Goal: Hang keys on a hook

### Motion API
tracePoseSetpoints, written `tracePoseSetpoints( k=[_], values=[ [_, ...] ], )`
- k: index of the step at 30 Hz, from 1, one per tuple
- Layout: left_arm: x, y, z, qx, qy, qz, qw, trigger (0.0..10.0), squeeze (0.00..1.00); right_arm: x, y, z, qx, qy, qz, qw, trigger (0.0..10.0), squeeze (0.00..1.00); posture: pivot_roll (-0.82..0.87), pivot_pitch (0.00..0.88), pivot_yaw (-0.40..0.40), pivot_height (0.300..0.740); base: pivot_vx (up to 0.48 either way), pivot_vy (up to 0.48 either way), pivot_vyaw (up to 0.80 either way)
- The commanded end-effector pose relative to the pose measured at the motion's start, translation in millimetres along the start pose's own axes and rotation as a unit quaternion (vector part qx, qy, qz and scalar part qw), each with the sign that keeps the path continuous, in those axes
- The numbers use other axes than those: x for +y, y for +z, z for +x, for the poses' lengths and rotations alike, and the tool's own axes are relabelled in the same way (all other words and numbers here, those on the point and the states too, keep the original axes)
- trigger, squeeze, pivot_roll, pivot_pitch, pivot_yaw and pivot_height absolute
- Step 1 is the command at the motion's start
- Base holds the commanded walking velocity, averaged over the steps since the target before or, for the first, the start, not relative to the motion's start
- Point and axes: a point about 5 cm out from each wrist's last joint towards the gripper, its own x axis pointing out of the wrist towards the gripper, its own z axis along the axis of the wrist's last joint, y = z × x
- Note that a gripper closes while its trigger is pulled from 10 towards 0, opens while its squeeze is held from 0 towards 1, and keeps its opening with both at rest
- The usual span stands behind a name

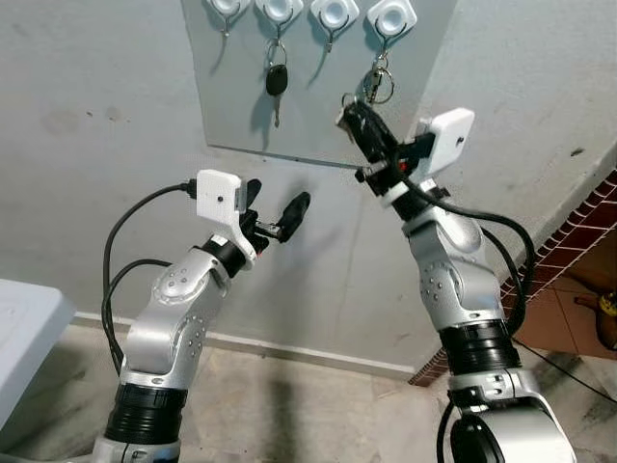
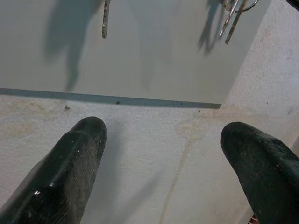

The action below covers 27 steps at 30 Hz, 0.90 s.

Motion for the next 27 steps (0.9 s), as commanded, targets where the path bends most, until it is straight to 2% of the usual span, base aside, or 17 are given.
tracePoseSetpoints(
  k=[1,12,27],
  values=[
    [-3.2,6,2.0,-0.007,-0.010,0.008,1.000,10.0,0.00,-1.6,5,4.4,-0.009,0.002,0.007,1.000,10.0,0.00,0.04,0.123,-0.043,0.732,0.000,0.000,0.00],
    [-3.9,7,1.8,-0.006,-0.010,0.006,1.000,10.0,0.00,4.6,10,32.1,-0.023,0.022,0.045,0.998,10.0,0.00,0.05,0.132,-0.046,0.732,0.000,0.000,0.00],
    [-3.3,7,-2.4,-0.003,-0.002,0.002,1.000,10.0,0.00,-0.7,12,49.4,-0.032,0.017,0.082,0.996,10.0,0.00,0.06,0.150,-0.053,0.732,0.000,0.000,0.00]
  ],
)
